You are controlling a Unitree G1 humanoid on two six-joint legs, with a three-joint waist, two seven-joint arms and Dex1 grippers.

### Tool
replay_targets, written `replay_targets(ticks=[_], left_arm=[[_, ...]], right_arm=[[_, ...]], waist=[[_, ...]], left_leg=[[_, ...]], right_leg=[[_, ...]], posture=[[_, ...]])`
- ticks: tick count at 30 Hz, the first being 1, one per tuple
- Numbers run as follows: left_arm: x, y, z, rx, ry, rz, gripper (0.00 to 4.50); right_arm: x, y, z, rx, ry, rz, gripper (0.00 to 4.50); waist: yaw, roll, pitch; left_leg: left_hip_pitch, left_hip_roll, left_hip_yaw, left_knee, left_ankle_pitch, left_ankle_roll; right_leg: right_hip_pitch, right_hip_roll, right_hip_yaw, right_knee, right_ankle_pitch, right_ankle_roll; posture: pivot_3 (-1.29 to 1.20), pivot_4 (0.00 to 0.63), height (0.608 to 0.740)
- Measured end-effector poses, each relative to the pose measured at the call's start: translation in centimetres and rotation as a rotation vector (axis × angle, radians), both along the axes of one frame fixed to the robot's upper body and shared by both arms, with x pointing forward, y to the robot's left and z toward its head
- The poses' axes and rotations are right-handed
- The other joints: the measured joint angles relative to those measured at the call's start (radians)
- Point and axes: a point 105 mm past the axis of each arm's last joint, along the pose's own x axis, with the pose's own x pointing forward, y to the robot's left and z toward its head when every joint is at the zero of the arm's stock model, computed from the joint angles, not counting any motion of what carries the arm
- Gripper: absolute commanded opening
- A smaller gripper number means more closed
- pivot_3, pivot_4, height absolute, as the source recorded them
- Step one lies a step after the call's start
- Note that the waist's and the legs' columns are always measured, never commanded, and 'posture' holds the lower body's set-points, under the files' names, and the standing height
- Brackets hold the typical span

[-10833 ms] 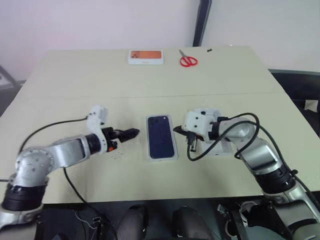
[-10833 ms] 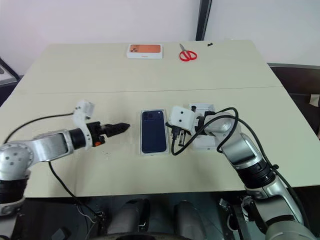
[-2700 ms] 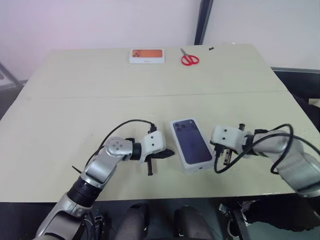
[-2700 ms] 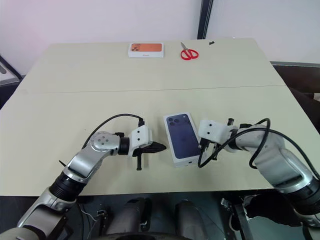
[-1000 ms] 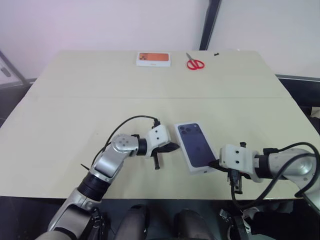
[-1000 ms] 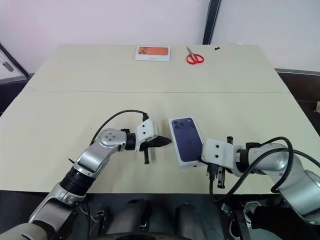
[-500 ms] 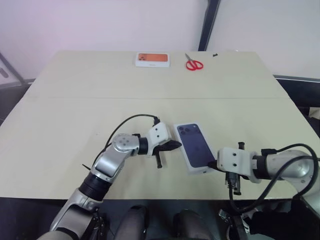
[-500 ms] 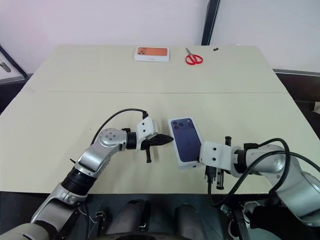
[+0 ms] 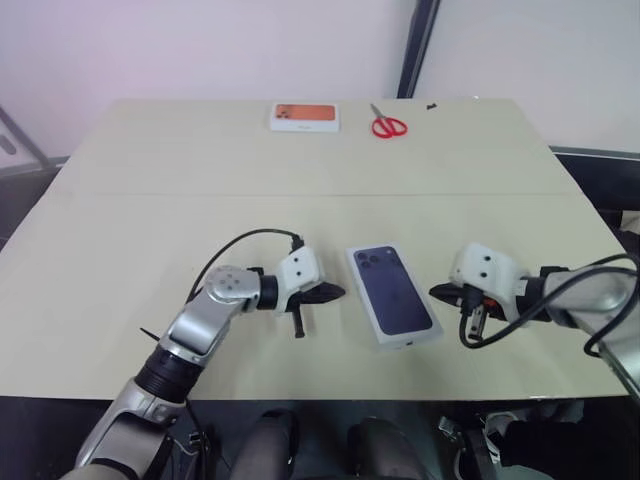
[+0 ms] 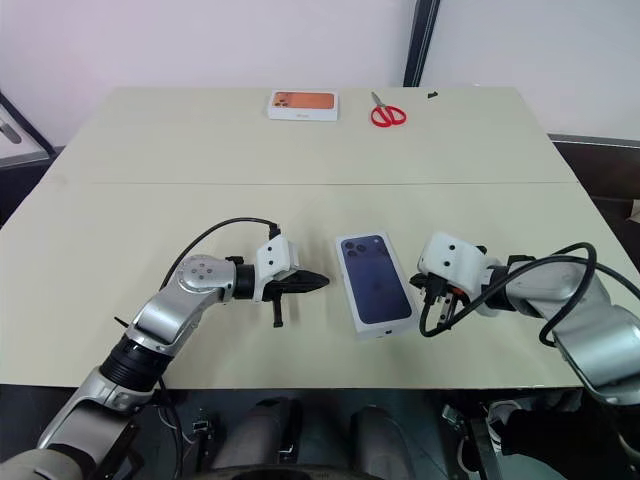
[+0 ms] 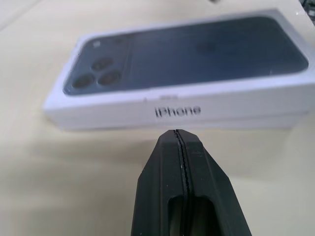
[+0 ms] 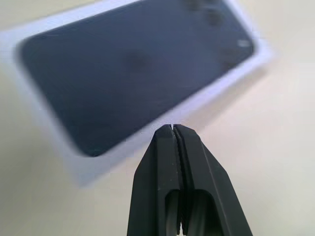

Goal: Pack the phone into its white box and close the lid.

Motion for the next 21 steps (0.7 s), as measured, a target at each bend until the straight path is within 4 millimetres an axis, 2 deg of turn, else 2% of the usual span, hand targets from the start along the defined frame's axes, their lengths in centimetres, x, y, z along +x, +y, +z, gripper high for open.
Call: replay_targets(ticks=[4,9,13,16,21], left_arm=[[0.4,-1.4,-0.3,0.024,-0.033,-0.008,0.0],[1.0,-2.0,-0.6,0.04,-0.057,0.009,0.0],[1.0,-2.2,-0.6,0.038,-0.063,0.004,0.0],[0.9,-2.3,-0.6,0.03,-0.062,0.003,0.0],[0.7,-2.0,-0.5,-0.006,-0.035,0.013,0.0]], right_arm=[[1.4,-0.6,-2.1,-0.062,0.008,-0.06,0.05],[1.7,0.1,-3.9,-0.079,0.022,-0.041,0.05],[1.6,1.1,-3.5,-0.042,0.014,-0.013,0.05],[1.4,1.2,-2.4,-0.022,-0.008,0.004,0.05],[0.2,1.4,-1.5,-0.019,-0.011,0.049,0.05]], waist=[[-0.001,0.0,0.0],[-0.002,0.001,0.0],[-0.001,0.001,0.0],[-0.001,0.001,0.0],[-0.001,0.001,0.0]], left_leg=[[0.0,0.0,0.0,-0.001,0.0,0.0],[-0.001,0.0,0.001,-0.002,0.001,-0.001],[-0.001,0.0,0.001,-0.002,0.001,-0.001],[-0.001,0.0,0.001,-0.002,0.001,-0.001],[-0.001,0.0,0.0,-0.002,0.001,-0.001]], right_leg=[[-0.001,0.0,0.0,-0.001,0.0,0.0],[-0.002,0.0,0.0,0.0,0.0,0.0],[-0.002,0.0,0.0,0.0,0.0,0.0],[-0.001,0.0,0.0,0.0,0.0,0.0],[-0.002,0.0,0.0,0.0,0.0,0.0]], posture=[[0.0,0.15,0.74],[0.0,0.15,0.74],[0.0,0.15,0.74],[0.0,0.15,0.74],[0.0,0.15,0.74]])
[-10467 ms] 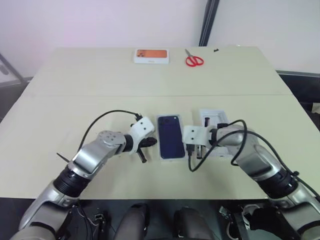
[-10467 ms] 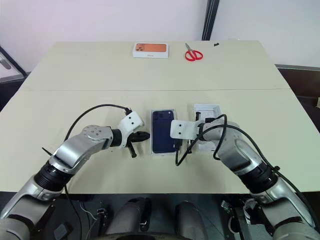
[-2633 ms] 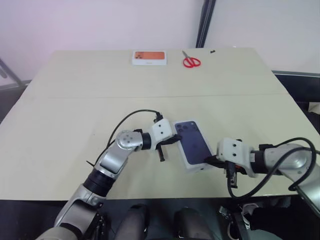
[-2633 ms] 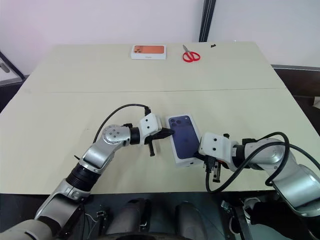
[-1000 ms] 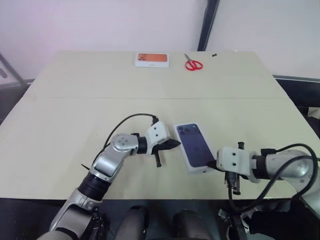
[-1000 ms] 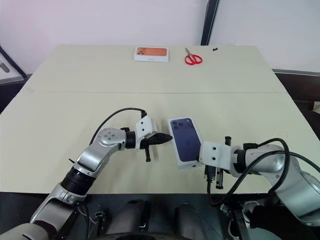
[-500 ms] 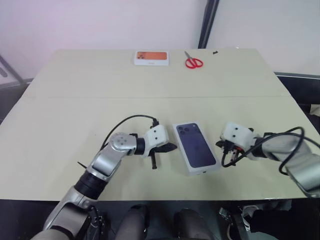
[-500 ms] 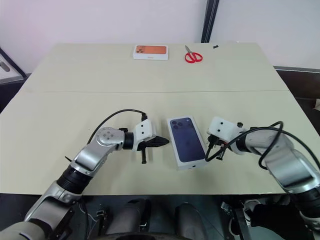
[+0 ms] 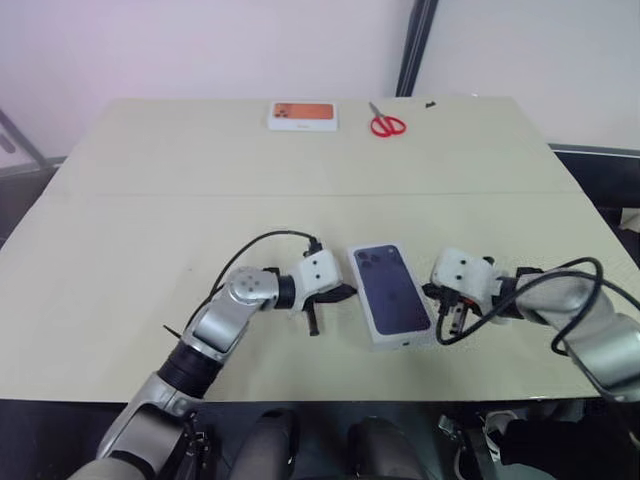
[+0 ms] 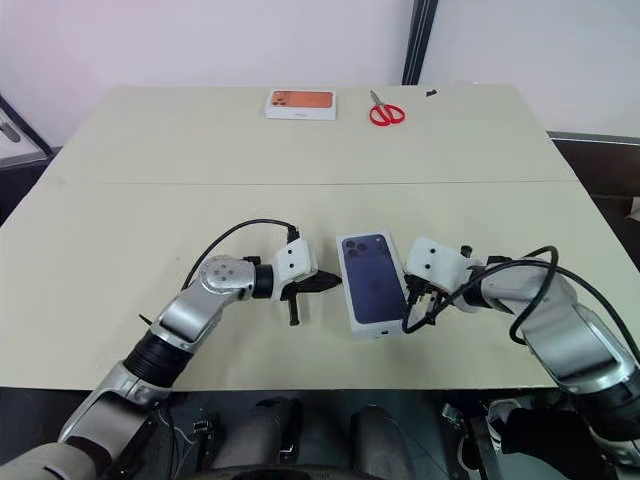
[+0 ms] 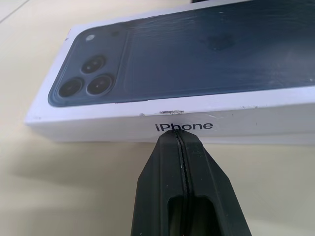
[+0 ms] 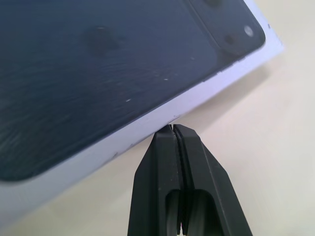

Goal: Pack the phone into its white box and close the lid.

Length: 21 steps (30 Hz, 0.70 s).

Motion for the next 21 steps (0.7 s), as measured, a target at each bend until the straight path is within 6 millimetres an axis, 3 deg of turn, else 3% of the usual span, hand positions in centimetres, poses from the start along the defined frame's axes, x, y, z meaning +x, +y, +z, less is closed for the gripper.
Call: replay_targets(ticks=[6,21], left_arm=[[-0.2,0.0,0.6,-0.016,-0.004,-0.01,0.0],[-1.0,0.3,0.4,0.013,0.014,-0.056,0.0]], right_arm=[[-0.9,0.1,0.2,-0.007,0.021,0.022,0.05],[-2.3,-0.2,-1.9,-0.049,0.091,0.045,0.05]], waist=[[0.0,0.0,0.0],[0.0,0.0,0.0]], left_leg=[[0.0,0.0,0.0,0.001,0.0,0.0],[0.0,0.0,0.0,0.001,0.0,0.0]], right_leg=[[0.0,0.0,0.0,0.0,0.0,0.0],[0.001,0.0,0.0,0.001,0.0,0.0]], posture=[[0.0,0.15,0.74],[0.0,0.15,0.74]])
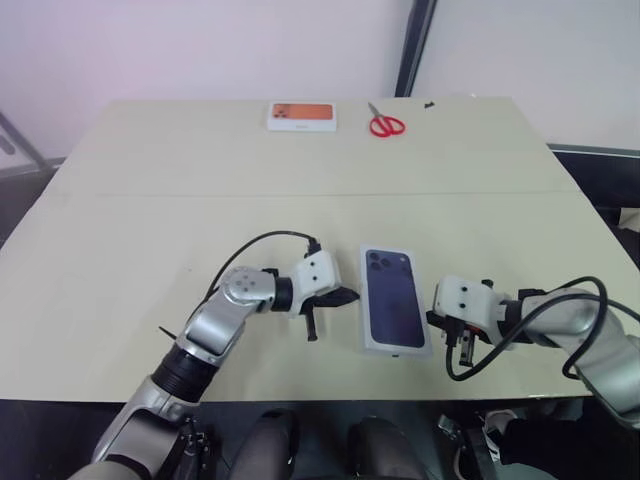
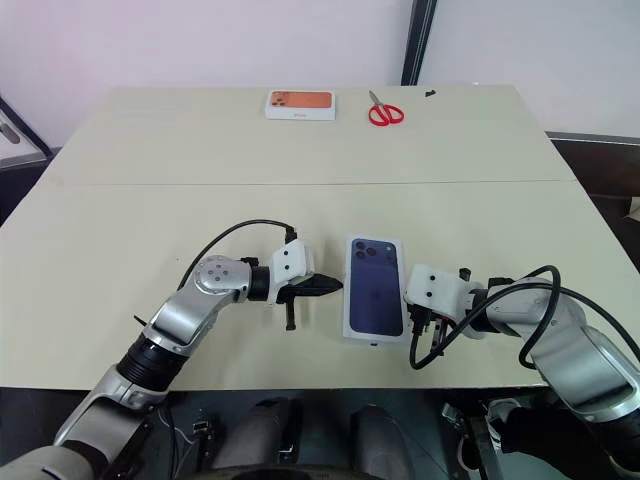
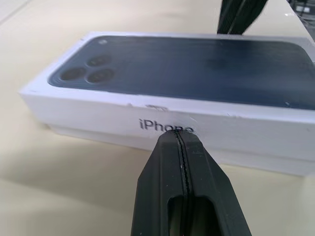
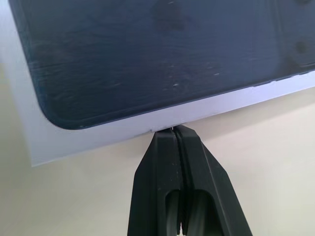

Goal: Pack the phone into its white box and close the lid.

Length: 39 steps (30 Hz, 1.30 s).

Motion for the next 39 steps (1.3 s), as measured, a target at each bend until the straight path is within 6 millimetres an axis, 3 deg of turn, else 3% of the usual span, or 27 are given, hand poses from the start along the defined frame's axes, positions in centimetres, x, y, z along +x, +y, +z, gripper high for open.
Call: replay_targets(ticks=[7,15,19,25,30,39], left_arm=[[0.2,0.2,0.1,-0.006,-0.003,0.011,0.0],[1.0,0.4,2.7,-0.167,0.012,0.063,0.0],[0.8,-0.3,2.7,-0.169,0.006,0.046,0.0],[0.0,-1.6,0.7,-0.075,0.013,-0.01,0.0],[-0.1,-1.4,0.0,-0.017,0.029,-0.028,0.0],[0.2,-0.7,-0.2,0.019,0.019,-0.018,0.0]], right_arm=[[-0.1,-0.1,0.2,-0.01,0.004,0.01,0.05],[-0.1,-1.6,2.5,-0.024,-0.022,-0.001,0.05],[-1.2,0.1,3.6,0.103,0.011,0.051,0.05],[-4.1,3.3,2.1,0.201,0.139,0.152,0.05],[-4.2,3.3,-0.2,0.148,0.169,0.106,0.05],[-4.1,3.3,-0.5,0.129,0.143,0.119,0.05]], waist=[[0.0,0.0,0.0],[0.001,0.0,0.0],[0.001,0.0,0.0],[0.001,0.0,0.0],[0.001,0.0,0.0],[-0.001,-0.001,-0.001]], left_leg=[[0.0,0.0,0.0,0.0,0.0,0.0],[0.0,0.0,0.0,0.0,0.0,0.0],[0.0,0.0,0.0,0.0,0.0,0.0],[0.001,0.0,0.0,0.001,0.0,0.0],[0.001,0.0,0.0,0.001,0.0,0.0],[0.003,0.0,-0.001,0.001,0.0,0.0]], right_leg=[[0.0,0.0,0.0,0.0,0.0,0.0],[0.0,0.0,0.0,0.0,0.0,0.0],[0.001,0.0,0.0,0.0,0.0,0.0],[0.002,0.0,0.0,0.0,0.0,0.001],[0.002,0.0,0.0,0.0,0.001,0.001],[0.003,0.0,0.0,0.0,0.001,0.001]], posture=[[0.0,0.15,0.74],[0.0,0.15,0.74],[0.0,0.15,0.74],[0.0,0.15,0.74],[0.0,0.15,0.74],[0.0,0.15,0.74]])
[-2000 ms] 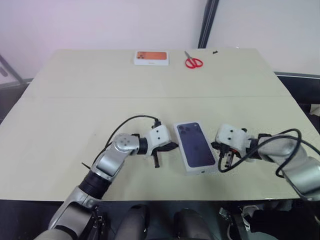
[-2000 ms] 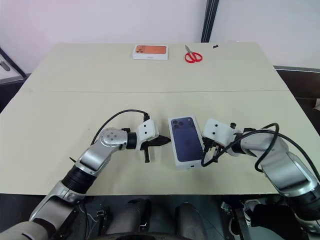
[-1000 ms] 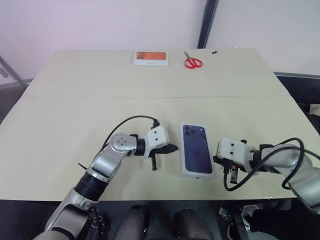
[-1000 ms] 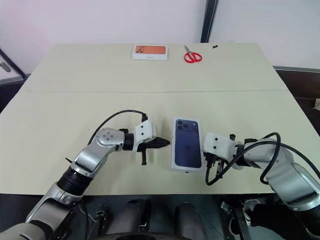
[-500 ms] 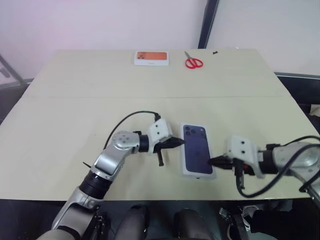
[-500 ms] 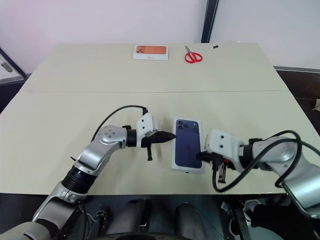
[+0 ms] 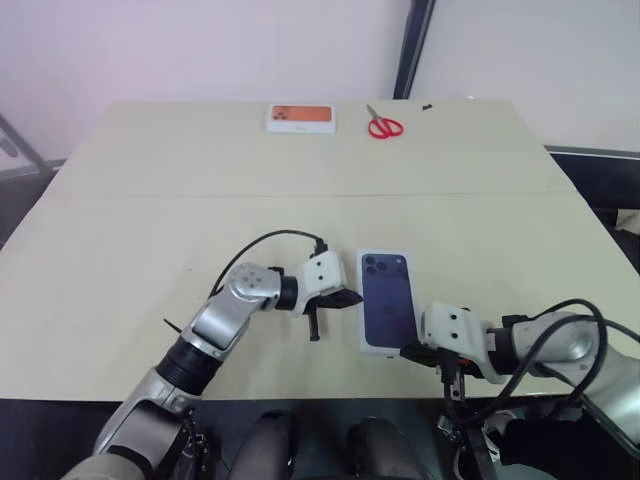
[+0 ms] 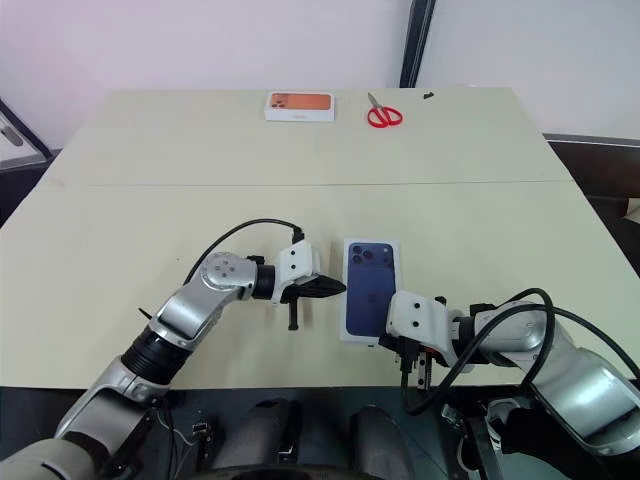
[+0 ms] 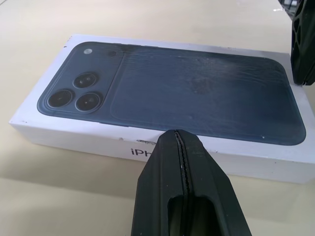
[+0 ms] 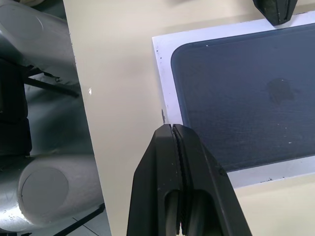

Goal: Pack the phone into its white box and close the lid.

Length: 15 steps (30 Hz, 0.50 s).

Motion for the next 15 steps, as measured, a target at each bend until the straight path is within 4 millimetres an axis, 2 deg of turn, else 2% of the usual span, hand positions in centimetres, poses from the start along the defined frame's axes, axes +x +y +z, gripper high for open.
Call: replay_targets(ticks=[3,6,9,15], left_arm=[[-0.2,0.8,-0.1,-0.023,0.019,0.025,0.0],[-0.5,4.2,-0.7,-0.015,0.07,0.101,0.0],[-1.3,7.9,0.0,-0.055,0.096,0.184,0.0],[-1.1,12.7,2.2,-0.155,0.031,0.392,0.0]], right_arm=[[0.1,0.0,0.2,0.017,0.0,-0.003,0.05],[1.2,-0.5,1.5,0.064,-0.028,-0.051,0.05],[3.8,-0.7,4.0,0.171,-0.127,-0.116,0.05],[8.3,-2.2,5.4,0.322,-0.239,-0.268,0.05]], waist=[[-0.002,0.0,0.0],[-0.009,0.001,0.001],[-0.014,0.002,0.001],[0.002,0.003,0.002]], left_leg=[[0.0,0.0,0.0,-0.001,0.0,0.0],[0.0,0.0,0.0,-0.002,0.0,0.0],[-0.001,0.0,0.0,-0.002,0.0,0.0],[-0.001,0.0,0.0,-0.002,0.0,0.0]], right_leg=[[-0.001,0.0,0.0,0.0,0.0,0.0],[-0.002,0.0,0.001,0.0,0.0,0.0],[-0.002,0.0,0.0,0.0,0.0,0.0],[-0.001,-0.001,0.0,-0.002,0.0,0.0]], posture=[[0.0,0.15,0.74],[0.0,0.15,0.74],[0.0,0.15,0.74],[0.0,0.15,0.74]])
